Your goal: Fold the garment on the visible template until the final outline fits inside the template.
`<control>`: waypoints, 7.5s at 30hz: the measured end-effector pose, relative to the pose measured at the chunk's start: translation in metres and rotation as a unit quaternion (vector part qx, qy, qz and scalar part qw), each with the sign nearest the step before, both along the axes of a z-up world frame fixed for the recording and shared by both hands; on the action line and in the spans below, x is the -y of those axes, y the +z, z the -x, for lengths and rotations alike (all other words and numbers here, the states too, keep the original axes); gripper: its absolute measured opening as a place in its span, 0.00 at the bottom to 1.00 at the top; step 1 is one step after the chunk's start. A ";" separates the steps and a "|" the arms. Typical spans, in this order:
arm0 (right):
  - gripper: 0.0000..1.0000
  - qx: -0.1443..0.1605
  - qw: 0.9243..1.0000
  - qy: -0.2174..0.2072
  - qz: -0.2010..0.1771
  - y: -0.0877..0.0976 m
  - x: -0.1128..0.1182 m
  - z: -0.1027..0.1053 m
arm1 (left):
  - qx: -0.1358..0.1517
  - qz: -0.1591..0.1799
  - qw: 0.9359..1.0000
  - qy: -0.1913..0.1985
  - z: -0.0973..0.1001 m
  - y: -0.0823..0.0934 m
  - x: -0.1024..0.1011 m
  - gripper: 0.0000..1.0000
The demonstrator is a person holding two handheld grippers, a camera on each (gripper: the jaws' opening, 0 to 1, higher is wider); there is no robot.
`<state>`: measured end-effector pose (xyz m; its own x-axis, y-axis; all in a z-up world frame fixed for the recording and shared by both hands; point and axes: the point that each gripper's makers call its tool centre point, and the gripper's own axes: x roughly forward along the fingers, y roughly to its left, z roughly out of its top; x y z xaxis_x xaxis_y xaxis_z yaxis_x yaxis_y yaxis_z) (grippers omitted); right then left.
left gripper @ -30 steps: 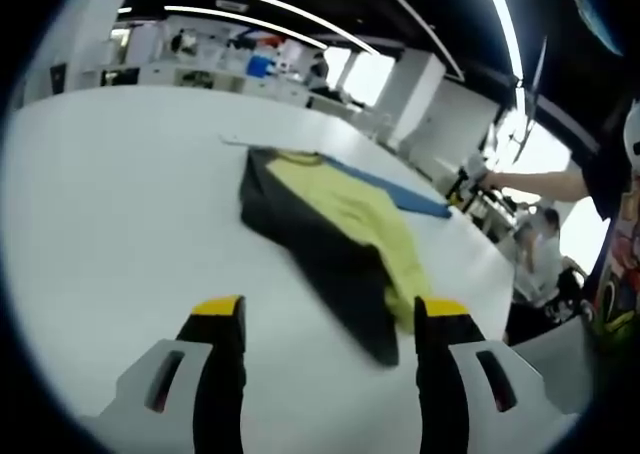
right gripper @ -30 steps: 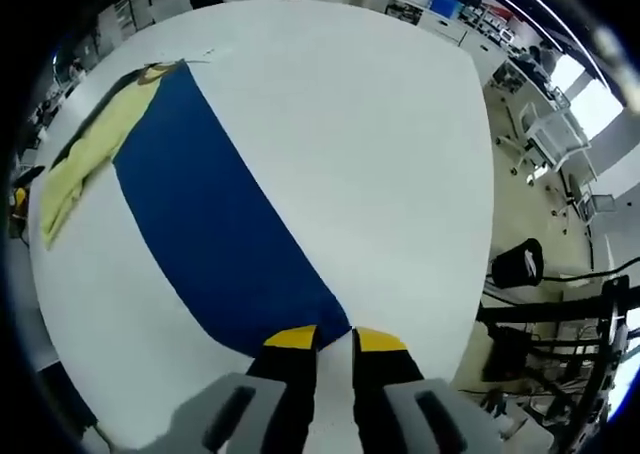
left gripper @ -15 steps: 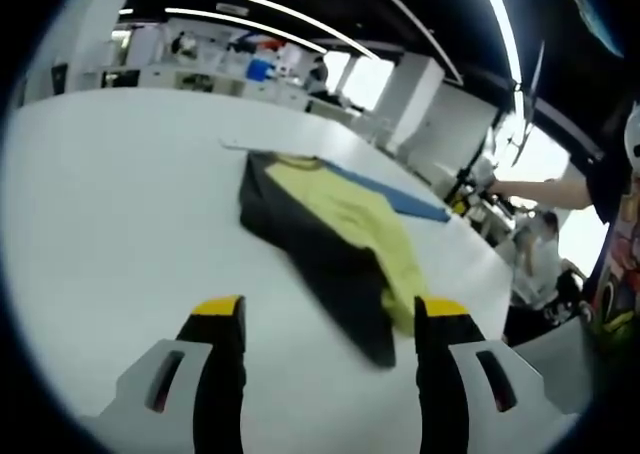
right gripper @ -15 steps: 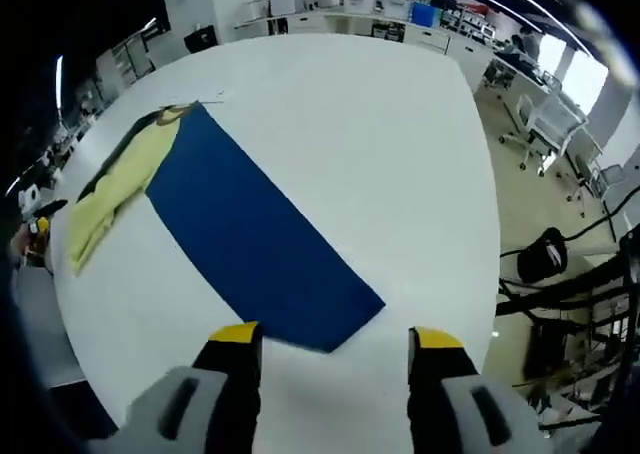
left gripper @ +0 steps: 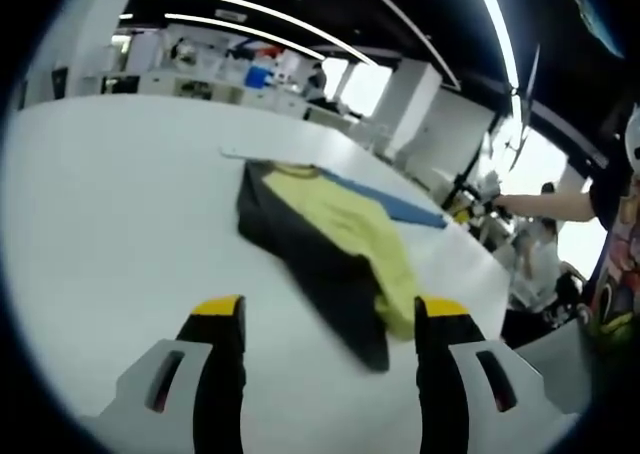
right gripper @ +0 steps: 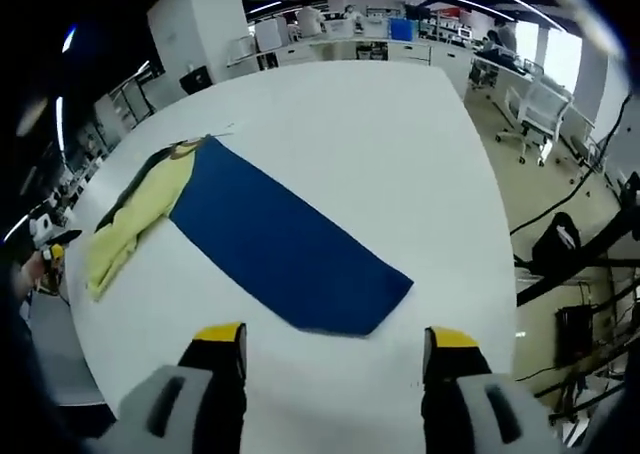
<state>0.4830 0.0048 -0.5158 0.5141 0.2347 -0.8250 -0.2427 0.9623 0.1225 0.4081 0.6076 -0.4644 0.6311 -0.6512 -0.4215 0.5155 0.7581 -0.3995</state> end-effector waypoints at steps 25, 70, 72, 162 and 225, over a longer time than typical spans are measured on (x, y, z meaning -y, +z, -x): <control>0.17 0.001 0.998 -0.051 -0.030 -0.022 0.009 -0.008 | -0.012 0.000 1.000 0.012 0.014 0.002 0.010 0.64; 0.00 -0.030 0.995 -0.091 -0.007 -0.024 0.003 -0.002 | -0.011 0.010 1.000 0.025 0.013 -0.005 -0.001 0.63; 0.00 -0.029 0.995 -0.091 -0.006 -0.024 0.004 -0.003 | -0.010 0.008 1.000 0.025 0.014 -0.004 0.000 0.63; 0.98 0.169 0.963 0.147 -0.152 0.089 -0.181 0.103 | -0.076 -0.091 0.990 -0.069 0.052 -0.067 0.062 0.17; 0.96 0.164 0.970 0.145 -0.103 0.132 -0.315 0.211 | -0.027 -0.154 0.987 -0.028 -0.047 0.015 -0.185 0.00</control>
<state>0.2723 0.3196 -0.3835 0.6291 0.5506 -0.5488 -0.5578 0.8114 0.1746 0.4549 0.7927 -0.4496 0.5687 -0.5201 -0.6372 0.5443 0.8188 -0.1826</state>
